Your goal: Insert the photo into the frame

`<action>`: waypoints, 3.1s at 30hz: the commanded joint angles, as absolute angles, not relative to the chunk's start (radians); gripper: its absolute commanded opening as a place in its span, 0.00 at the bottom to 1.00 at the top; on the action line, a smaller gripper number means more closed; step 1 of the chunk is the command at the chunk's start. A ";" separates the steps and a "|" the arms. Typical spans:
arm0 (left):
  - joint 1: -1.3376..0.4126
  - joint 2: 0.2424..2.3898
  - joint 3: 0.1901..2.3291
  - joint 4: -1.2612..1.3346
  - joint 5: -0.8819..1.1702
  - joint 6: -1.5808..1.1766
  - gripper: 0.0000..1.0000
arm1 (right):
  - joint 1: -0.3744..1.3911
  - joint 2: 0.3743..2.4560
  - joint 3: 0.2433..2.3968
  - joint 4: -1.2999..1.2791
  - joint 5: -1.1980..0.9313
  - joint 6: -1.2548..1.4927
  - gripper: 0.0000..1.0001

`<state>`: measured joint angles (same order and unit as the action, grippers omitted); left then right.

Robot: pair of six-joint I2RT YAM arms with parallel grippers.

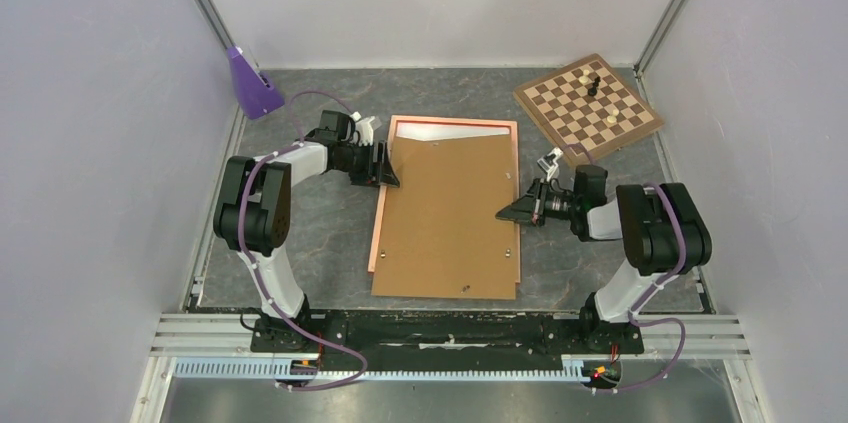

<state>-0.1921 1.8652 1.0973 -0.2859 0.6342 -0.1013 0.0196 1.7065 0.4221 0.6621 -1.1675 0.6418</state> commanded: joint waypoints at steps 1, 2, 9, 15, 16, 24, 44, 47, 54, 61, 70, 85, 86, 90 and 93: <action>-0.246 1.849 1.073 -0.281 0.764 -0.117 0.69 | 0.013 1.633 0.443 0.839 -1.176 0.605 0.00; -0.243 1.836 1.074 -0.285 0.764 -0.112 0.69 | 0.007 1.620 0.444 0.846 -1.175 0.621 0.00; -0.223 1.749 1.095 -0.321 0.757 -0.062 0.73 | -0.049 1.530 0.430 0.922 -1.137 0.733 0.00; -0.204 1.715 1.115 -0.348 0.749 -0.043 0.74 | -0.080 1.516 0.432 0.921 -1.091 0.753 0.00; -0.198 1.714 1.123 -0.352 0.751 -0.040 0.74 | -0.091 1.516 0.437 0.893 -1.082 0.738 0.00; -0.154 1.722 1.221 -0.380 0.785 -0.032 0.77 | -0.109 1.524 0.443 0.827 -1.062 0.675 0.00; -0.141 1.754 1.275 -0.396 0.793 -0.048 0.77 | -0.130 1.611 0.505 0.706 -0.998 0.618 0.00; -0.141 1.753 1.270 -0.396 0.792 -0.046 0.77 | -0.129 1.631 0.524 0.662 -0.997 0.586 0.00; -0.141 1.763 1.269 -0.394 0.793 -0.048 0.76 | -0.120 1.653 0.561 0.603 -1.010 0.520 0.00; -0.141 1.779 1.257 -0.378 0.793 -0.055 0.76 | -0.117 1.715 0.598 0.581 -1.055 0.488 0.00; -0.141 1.813 1.252 -0.370 0.764 -0.053 0.76 | -0.085 1.750 0.645 0.479 -1.044 0.405 0.00; -0.152 1.859 1.239 -0.324 0.662 -0.086 0.76 | -0.058 1.793 0.705 0.349 -0.975 0.306 0.00; -0.155 1.861 1.237 -0.324 0.660 -0.085 0.76 | -0.057 1.796 0.707 0.344 -0.971 0.301 0.00; -0.164 1.868 1.228 -0.312 0.650 -0.090 0.76 | -0.052 1.799 0.707 0.332 -0.950 0.294 0.00; -0.170 1.874 1.223 -0.301 0.645 -0.094 0.76 | -0.045 1.801 0.704 0.328 -0.938 0.286 0.00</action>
<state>-0.1596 1.8561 1.2335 -0.3496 0.6559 -0.0902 -0.0723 1.7927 0.6846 0.3027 -1.0462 0.4526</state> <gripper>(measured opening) 0.764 0.037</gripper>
